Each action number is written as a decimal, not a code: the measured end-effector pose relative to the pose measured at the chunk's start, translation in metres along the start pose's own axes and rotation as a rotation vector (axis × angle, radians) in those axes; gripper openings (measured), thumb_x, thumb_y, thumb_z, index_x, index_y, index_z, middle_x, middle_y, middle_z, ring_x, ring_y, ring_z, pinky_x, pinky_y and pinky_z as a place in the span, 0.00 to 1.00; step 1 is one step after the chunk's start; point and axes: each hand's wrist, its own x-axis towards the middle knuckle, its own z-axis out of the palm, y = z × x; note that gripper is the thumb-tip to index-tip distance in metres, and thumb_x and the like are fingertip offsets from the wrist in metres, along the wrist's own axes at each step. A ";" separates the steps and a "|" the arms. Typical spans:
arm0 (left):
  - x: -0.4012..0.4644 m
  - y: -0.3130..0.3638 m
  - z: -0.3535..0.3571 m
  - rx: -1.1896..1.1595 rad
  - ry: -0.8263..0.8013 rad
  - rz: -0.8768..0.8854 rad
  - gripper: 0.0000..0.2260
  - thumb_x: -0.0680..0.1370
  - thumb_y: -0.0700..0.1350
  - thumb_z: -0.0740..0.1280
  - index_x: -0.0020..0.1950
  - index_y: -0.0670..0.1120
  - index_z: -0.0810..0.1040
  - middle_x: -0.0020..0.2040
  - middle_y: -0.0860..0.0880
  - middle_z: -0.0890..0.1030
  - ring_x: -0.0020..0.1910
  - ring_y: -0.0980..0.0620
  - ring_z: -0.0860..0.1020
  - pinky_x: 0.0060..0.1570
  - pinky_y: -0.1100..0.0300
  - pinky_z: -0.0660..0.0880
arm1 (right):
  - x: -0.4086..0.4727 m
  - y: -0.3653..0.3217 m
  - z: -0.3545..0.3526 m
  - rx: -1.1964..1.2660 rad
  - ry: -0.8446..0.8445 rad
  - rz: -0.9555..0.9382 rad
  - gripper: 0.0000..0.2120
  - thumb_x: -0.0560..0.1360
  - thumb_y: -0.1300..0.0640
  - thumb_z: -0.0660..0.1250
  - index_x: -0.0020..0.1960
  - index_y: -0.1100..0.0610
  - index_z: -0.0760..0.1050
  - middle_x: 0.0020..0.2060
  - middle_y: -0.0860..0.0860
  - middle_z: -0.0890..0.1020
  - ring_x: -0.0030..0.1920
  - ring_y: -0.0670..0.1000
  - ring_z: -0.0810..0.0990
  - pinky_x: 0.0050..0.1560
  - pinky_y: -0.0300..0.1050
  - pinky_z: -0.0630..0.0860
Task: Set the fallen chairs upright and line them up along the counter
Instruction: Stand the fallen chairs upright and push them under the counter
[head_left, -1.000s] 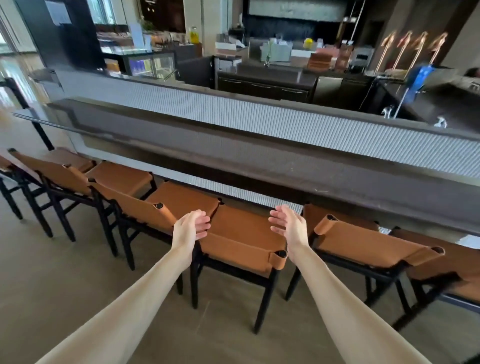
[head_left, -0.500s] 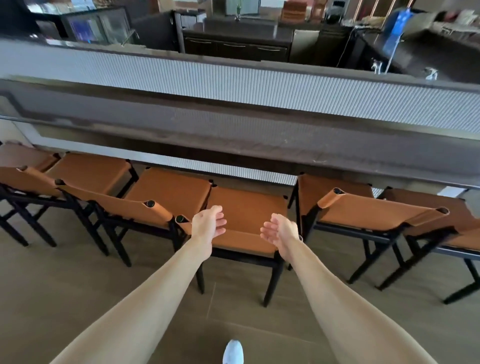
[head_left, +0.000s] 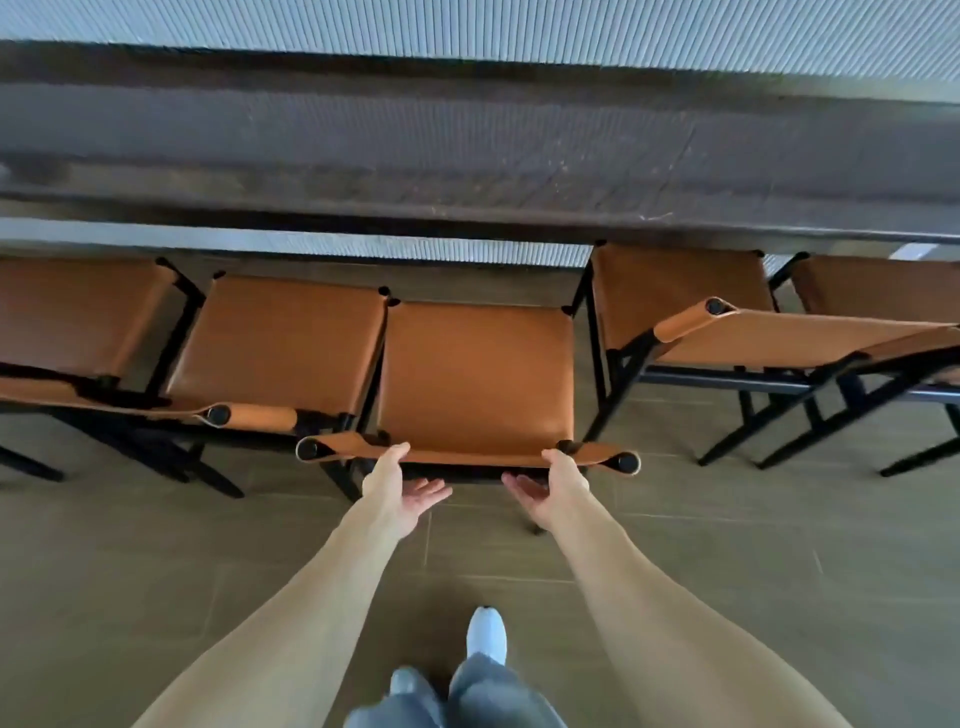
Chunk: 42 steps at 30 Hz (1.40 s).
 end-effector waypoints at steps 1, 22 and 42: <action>0.006 0.002 0.002 -0.041 0.003 0.016 0.20 0.81 0.40 0.67 0.72 0.42 0.67 0.70 0.31 0.69 0.64 0.30 0.76 0.60 0.32 0.75 | 0.003 -0.001 -0.002 0.006 -0.014 0.004 0.14 0.79 0.62 0.68 0.62 0.61 0.69 0.58 0.66 0.76 0.59 0.68 0.81 0.42 0.61 0.84; 0.088 0.136 0.071 -0.054 -0.116 0.169 0.21 0.78 0.22 0.57 0.70 0.35 0.63 0.67 0.27 0.68 0.60 0.23 0.75 0.56 0.27 0.74 | 0.064 -0.075 0.106 0.070 -0.131 -0.160 0.19 0.79 0.77 0.57 0.68 0.69 0.68 0.63 0.70 0.76 0.59 0.71 0.80 0.40 0.64 0.82; 0.124 0.174 0.133 -0.039 -0.152 0.129 0.22 0.78 0.23 0.58 0.70 0.36 0.69 0.70 0.30 0.68 0.64 0.23 0.71 0.48 0.27 0.76 | 0.111 -0.140 0.145 0.018 -0.203 -0.227 0.23 0.79 0.76 0.56 0.73 0.66 0.62 0.62 0.70 0.75 0.50 0.72 0.84 0.39 0.63 0.84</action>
